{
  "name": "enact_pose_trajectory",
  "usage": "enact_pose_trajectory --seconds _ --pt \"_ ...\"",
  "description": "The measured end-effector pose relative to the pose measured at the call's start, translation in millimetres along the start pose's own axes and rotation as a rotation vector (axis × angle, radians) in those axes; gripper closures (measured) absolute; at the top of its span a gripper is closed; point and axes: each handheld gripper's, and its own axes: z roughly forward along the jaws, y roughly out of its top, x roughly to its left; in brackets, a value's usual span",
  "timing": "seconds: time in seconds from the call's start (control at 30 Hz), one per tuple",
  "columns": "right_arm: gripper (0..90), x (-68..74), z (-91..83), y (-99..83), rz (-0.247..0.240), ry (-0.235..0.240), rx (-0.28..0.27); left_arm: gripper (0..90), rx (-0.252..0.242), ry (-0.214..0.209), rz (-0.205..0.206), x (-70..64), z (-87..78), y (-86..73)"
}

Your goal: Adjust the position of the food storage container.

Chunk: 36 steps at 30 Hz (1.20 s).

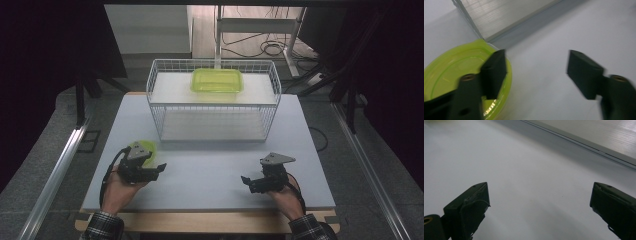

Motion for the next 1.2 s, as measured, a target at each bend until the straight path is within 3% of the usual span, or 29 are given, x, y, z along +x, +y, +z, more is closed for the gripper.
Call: enact_pose_trajectory --seconds 0.27,0.37,0.63,0.87,1.03,1.2 --pt "2.8 -0.5 0.7 -0.5 0.002 -0.004 0.007 81.2 -0.012 0.023 -0.047 26.7 -7.7 9.1" --pt "2.9 -0.9 0.8 -0.7 0.001 -0.006 0.009 90.0 -0.017 0.043 -0.072 41.6 -11.0 9.8" --pt "3.4 -1.5 2.2 -1.3 -0.001 -0.003 0.014 90.0 -0.032 0.134 -0.139 81.1 -21.7 0.2" --pt "3.6 -0.9 3.2 -1.7 -0.009 -0.001 0.023 90.0 0.001 0.182 -0.180 105.8 -10.0 -15.8" --pt "3.7 -0.8 4.5 -2.2 -0.012 -0.001 0.029 90.0 0.011 0.207 -0.217 116.8 -2.4 -28.9" --pt "3.7 -0.5 5.6 -2.6 -0.015 0.001 0.037 90.0 0.000 0.186 -0.243 117.1 2.3 -36.8"
